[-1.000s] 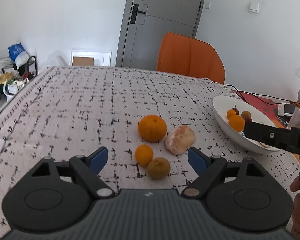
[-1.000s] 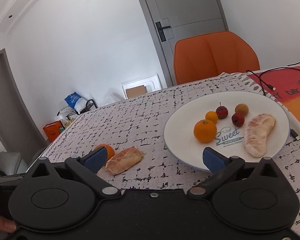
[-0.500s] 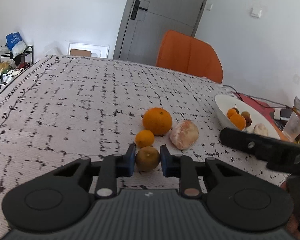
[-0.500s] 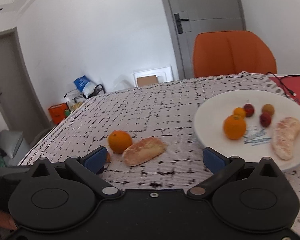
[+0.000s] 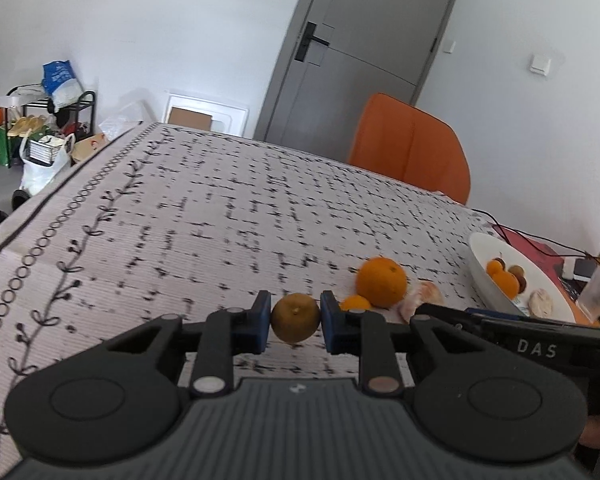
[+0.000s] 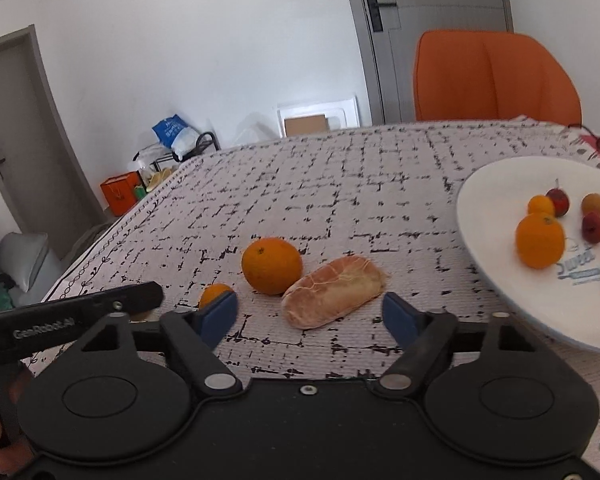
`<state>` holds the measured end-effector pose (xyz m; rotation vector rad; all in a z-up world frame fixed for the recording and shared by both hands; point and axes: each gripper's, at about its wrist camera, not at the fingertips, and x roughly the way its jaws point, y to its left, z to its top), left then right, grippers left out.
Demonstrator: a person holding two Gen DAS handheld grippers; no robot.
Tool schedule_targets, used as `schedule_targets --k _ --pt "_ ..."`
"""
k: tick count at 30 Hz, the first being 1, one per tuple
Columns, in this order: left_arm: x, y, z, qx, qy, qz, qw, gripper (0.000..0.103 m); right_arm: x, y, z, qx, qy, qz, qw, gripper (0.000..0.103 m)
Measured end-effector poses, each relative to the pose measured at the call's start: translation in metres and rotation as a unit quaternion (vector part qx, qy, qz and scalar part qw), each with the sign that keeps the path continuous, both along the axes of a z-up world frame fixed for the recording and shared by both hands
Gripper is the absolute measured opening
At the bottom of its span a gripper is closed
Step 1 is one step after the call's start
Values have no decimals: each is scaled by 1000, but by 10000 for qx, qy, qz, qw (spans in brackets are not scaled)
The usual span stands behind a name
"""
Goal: Organize fruits
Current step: 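Grasp the small brownish fruit with the left gripper while the right gripper grasps the pomelo segment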
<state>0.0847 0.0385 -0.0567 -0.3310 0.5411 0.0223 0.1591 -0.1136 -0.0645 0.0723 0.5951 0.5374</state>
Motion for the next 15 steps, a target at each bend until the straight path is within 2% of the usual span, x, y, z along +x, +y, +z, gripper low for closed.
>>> schedule_targets --k 4,15 --pt "-1 12 0 -37 -8 115 9999 25 7 5 -5 -15 141 -35 9999 73" --pt "-1 33 -4 -120 24 269 9996 25 22 21 -6 -150 95 -192 9997 70"
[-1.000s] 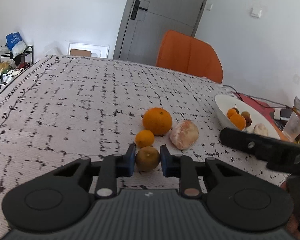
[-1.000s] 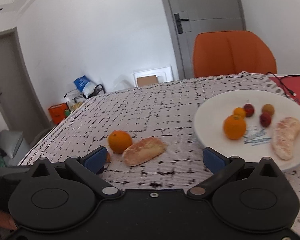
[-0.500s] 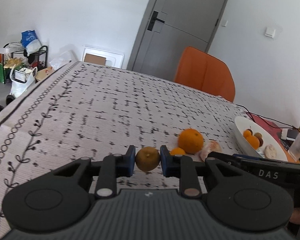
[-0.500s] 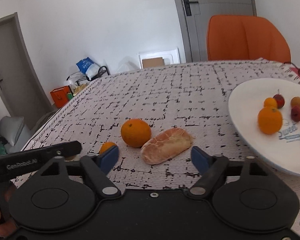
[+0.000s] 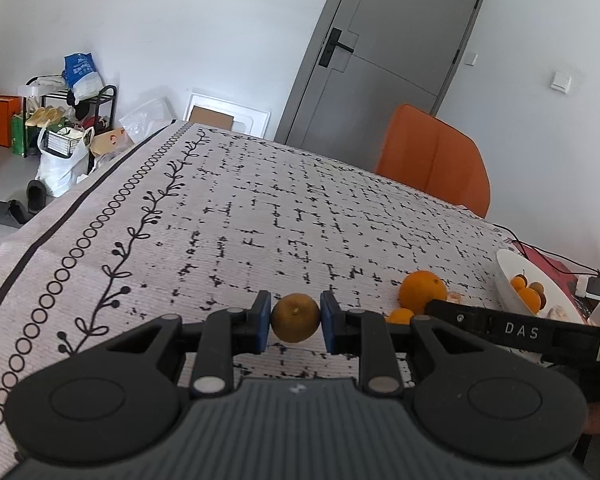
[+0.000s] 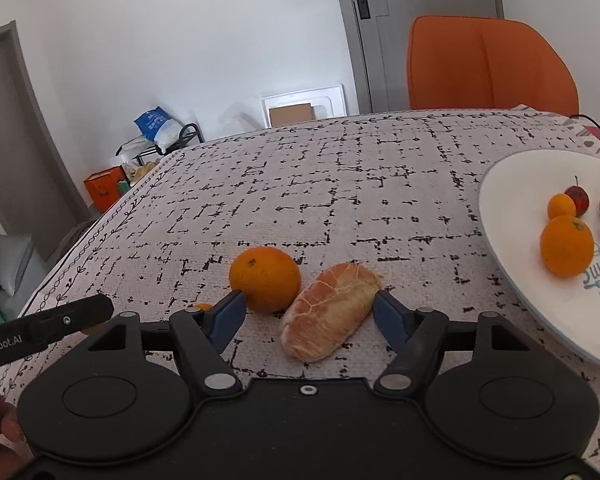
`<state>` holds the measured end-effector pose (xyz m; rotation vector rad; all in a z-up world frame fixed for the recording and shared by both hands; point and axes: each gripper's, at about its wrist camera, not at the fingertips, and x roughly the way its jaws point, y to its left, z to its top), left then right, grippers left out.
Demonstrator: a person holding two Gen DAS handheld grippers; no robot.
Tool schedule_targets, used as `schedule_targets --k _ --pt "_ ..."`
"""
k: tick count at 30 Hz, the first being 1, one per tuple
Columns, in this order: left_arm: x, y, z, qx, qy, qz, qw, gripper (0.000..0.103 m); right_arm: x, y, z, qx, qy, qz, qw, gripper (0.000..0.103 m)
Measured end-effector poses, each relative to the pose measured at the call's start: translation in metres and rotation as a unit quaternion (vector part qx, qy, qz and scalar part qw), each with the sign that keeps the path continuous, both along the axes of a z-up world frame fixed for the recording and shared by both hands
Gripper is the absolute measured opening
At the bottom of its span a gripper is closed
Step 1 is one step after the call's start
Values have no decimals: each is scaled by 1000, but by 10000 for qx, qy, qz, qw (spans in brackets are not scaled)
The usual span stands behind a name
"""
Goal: Organize fruits
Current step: 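Grasp the small brownish fruit with the left gripper while the right gripper grasps the pomelo segment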
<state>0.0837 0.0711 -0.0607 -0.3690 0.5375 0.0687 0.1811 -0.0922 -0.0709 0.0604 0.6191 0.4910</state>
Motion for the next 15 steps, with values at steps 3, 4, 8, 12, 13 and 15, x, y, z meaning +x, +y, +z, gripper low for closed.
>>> schedule_targets --k 3,4,8,12,13,15 --pt "1 3 -1 -25 16 44 10000 25 0 2 -1 -68 -63 21 10000 70" --pt "1 4 -1 -24 16 53 10000 25 0 3 -1 -114 -77 18 9999 68" --pt "2 0 2 -2 -8 29 10000 25 -3 6 0 -347 -137 -17 9993 58" --pt "2 -7 3 42 -5 -61 10000 25 -3 0 0 -408 -155 -83 9990 47" --pt "2 -9 3 54 1 -68 10000 25 -3 -3 1 -376 -118 -80 9992 46" --pt "3 -11 4 78 -1 -72 9999 25 -5 -8 2 -378 -91 -96 9992 45"
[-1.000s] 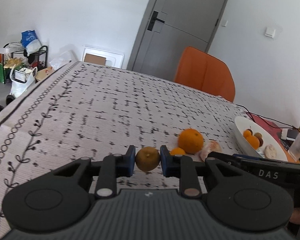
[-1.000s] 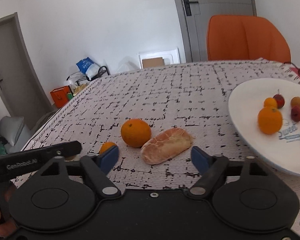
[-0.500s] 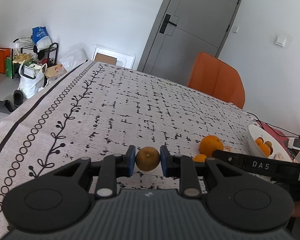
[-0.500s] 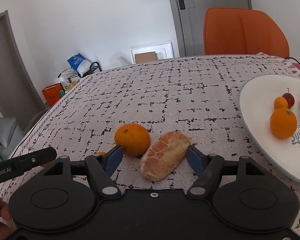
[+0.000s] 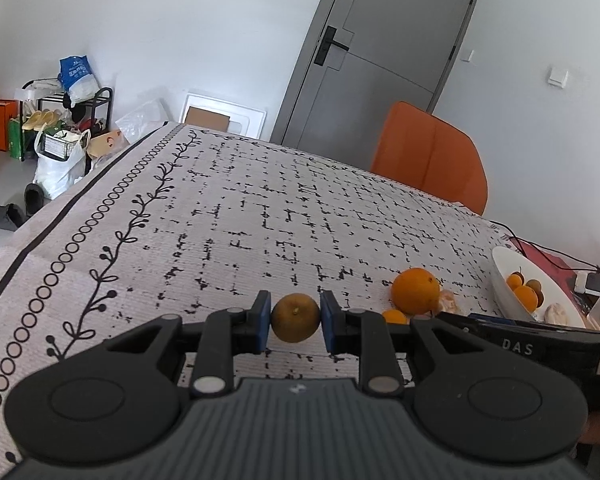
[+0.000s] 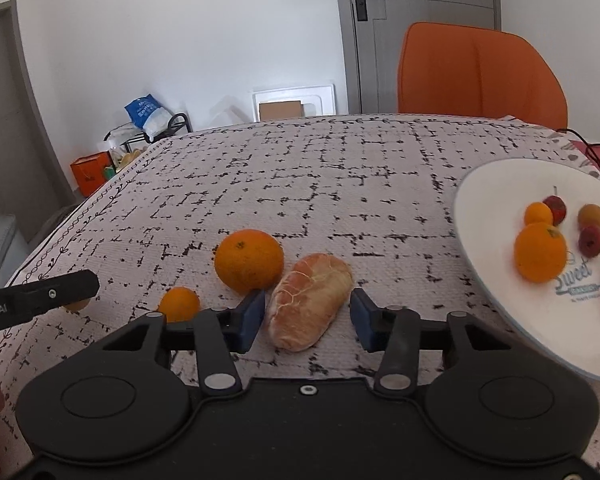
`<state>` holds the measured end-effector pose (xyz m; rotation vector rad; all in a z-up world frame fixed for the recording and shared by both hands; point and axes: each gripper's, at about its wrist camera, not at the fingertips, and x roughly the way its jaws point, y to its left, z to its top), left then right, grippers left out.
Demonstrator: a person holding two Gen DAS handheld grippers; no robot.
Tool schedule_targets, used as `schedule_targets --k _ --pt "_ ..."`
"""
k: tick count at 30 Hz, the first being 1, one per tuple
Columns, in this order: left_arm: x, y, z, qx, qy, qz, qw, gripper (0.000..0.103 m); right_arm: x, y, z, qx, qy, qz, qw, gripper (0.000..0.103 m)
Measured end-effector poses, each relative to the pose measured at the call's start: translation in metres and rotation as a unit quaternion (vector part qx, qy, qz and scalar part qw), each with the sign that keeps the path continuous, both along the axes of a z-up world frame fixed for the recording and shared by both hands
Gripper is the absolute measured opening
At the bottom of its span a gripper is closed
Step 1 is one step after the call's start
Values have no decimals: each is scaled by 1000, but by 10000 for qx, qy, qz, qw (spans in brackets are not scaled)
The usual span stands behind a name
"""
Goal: Organize fruits
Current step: 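Grasp the small brownish fruit with the left gripper while the right gripper grasps the pomelo segment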
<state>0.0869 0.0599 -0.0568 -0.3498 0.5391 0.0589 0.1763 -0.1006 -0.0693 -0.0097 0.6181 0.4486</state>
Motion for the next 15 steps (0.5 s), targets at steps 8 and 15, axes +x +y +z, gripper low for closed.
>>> schedule_targets --k 8,15 --pt "2 -11 2 100 -3 -75 9999 25 -3 -16 -1 133 42 -60 9999 45" --pt "4 -10 -2 73 42 -66 9999 25 0 -11 -3 117 -47 -113 9999 46"
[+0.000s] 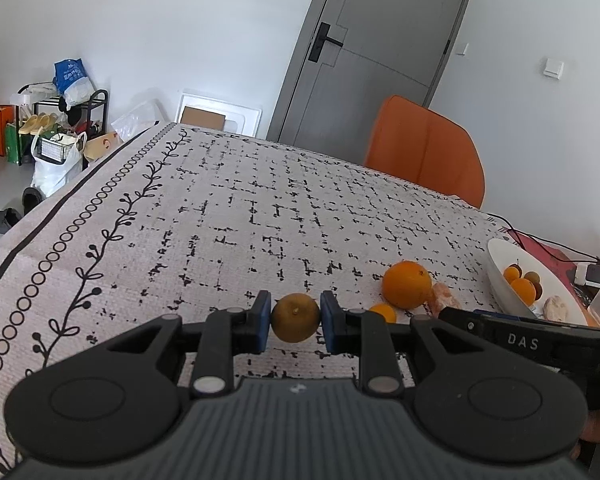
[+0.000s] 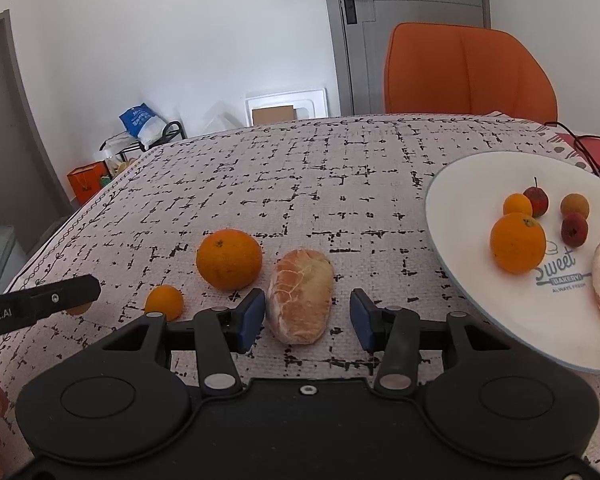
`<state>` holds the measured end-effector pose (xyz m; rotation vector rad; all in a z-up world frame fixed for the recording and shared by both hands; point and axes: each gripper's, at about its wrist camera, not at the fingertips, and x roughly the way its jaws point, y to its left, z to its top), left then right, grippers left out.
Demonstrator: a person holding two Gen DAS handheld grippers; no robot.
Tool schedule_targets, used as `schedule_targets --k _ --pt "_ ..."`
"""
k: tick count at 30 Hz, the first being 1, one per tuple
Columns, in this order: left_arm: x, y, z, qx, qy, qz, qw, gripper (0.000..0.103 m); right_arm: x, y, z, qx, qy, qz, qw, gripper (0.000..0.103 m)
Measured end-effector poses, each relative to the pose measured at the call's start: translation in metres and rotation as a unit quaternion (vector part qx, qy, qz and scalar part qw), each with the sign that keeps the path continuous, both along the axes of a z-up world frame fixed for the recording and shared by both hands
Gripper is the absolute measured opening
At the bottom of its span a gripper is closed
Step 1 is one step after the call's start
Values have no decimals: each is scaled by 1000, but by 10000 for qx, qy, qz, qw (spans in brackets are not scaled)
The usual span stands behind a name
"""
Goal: Organize fruits
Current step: 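Grasp the small brownish fruit with the left gripper while the right gripper grasps the pomelo segment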
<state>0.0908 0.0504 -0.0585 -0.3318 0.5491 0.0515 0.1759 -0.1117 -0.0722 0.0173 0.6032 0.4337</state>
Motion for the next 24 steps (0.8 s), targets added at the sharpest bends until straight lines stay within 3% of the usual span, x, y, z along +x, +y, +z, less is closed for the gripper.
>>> schedule_targets --k 4,8,11,24 --pt "1 3 -1 -6 28 24 10000 25 3 9 -1 -27 -90 44 9999 47" --pt "0 5 1 27 41 74 10000 25 1 8 -1 -19 -136 34 9999 33" --pt "-1 1 4 64 14 47 10000 25 -1 -2 2 228 -48 31 9997 33" --pt "1 -41 32 333 -241 -319 9986 25 -24 -49 30 825 -445 -113 9955 32"
